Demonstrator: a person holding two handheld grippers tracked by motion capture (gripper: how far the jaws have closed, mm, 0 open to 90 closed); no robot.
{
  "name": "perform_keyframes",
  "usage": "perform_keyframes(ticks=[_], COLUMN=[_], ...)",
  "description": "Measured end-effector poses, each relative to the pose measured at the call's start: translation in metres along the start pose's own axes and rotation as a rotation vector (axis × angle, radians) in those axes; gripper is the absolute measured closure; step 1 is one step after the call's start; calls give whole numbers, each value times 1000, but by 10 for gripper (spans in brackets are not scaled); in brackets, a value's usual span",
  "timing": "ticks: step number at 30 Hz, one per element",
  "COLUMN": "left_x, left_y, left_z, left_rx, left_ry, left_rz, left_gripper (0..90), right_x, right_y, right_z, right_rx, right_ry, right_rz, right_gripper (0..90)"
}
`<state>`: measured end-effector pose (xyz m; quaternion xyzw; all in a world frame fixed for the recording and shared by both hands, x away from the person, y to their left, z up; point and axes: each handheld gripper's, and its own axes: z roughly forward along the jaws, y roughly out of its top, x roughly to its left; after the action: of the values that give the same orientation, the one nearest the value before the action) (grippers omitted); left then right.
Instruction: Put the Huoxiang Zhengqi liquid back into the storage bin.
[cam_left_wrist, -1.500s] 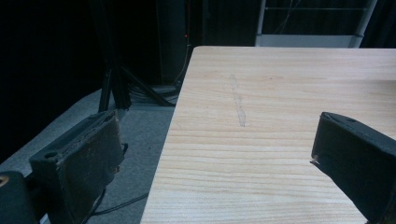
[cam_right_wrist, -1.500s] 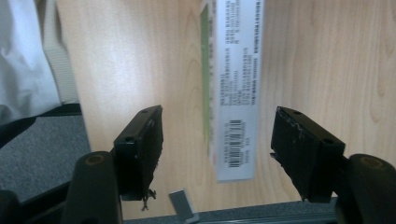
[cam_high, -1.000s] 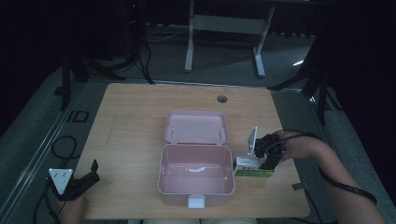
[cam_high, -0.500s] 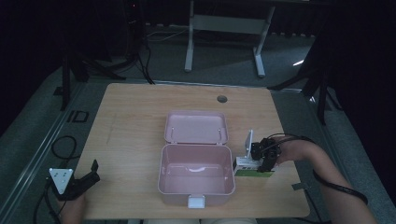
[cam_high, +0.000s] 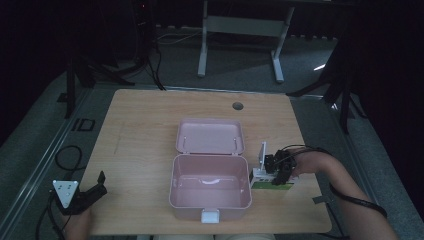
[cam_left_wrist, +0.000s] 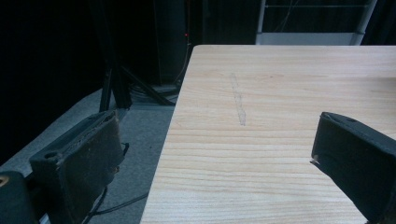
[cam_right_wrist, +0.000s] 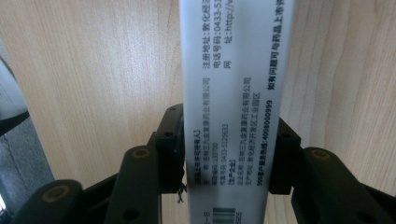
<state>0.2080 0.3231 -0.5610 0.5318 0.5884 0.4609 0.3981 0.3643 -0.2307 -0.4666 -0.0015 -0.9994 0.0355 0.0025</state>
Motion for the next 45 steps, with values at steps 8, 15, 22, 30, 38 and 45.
perform_keyframes(ticks=[8, 15, 22, 30, 38, 45], left_x=[0, 0, 0, 0, 0, 0], left_y=[0, 0, 0, 0, 0, 0], left_z=[0, 0, 0, 0, 0, 0], left_rx=[3, 4, 4, 3, 2, -1], left_ry=[1, 1, 4, 5, 6, 9], left_rz=[1, 2, 3, 3, 0, -4], left_gripper=[21, 21, 21, 21, 21, 21], right_x=[-1, 3, 8, 18, 29, 35], right_y=[2, 0, -5, -9, -15, -16], right_z=[2, -4, -15, -32, -60, -78], right_rx=[11, 15, 20, 23, 28, 22], right_ry=[-3, 19, 30, 32, 12, -14], right_rz=[-4, -8, 9, 15, 29, 42], right_gripper=[616, 620, 621, 622, 622, 621])
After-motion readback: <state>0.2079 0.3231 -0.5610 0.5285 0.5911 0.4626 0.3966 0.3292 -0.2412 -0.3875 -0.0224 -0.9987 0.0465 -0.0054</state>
